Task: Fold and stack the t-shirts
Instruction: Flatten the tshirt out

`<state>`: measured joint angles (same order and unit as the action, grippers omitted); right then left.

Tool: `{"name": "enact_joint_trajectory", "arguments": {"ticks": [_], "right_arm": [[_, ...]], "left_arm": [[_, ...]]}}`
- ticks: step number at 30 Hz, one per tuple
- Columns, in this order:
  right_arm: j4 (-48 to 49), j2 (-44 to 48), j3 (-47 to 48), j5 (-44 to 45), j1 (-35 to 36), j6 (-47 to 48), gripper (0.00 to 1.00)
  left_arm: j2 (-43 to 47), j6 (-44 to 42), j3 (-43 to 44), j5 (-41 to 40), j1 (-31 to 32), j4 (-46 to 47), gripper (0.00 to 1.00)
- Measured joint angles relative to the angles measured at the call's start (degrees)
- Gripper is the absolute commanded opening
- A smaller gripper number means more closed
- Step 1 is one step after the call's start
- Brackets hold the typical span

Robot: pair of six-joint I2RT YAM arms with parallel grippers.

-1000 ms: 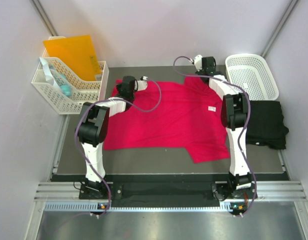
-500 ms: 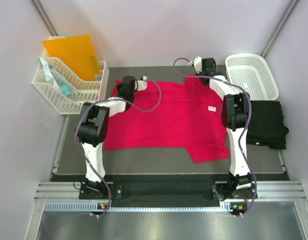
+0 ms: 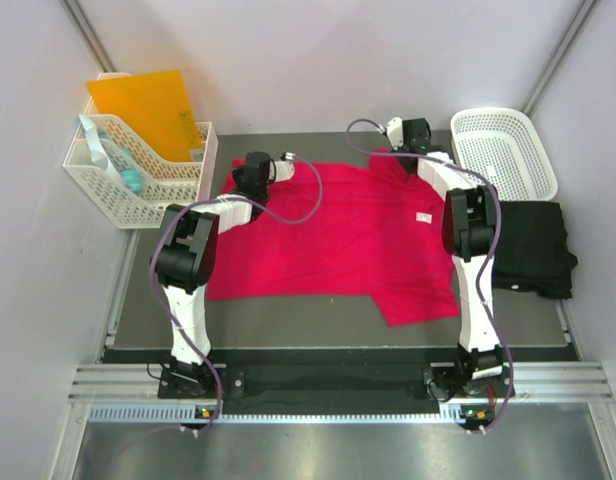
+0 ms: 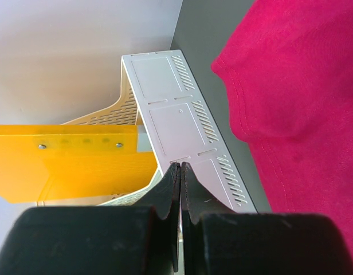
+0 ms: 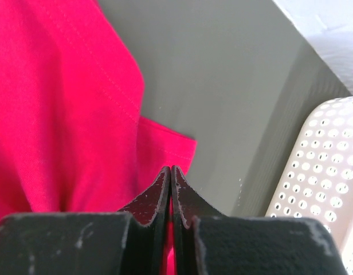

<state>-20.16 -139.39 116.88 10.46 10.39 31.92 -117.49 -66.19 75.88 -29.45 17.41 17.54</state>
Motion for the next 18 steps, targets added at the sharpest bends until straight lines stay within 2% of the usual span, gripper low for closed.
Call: {"name": "enact_joint_trajectory", "arguments": {"ticks": [18], "right_arm": [[-4.1, -3.1, 2.5, 2.9, 1.0, 7.5, 0.00]], "left_arm": [[0.0, -0.1, 1.4, -0.7, 0.0, 0.0, 0.00]]}}
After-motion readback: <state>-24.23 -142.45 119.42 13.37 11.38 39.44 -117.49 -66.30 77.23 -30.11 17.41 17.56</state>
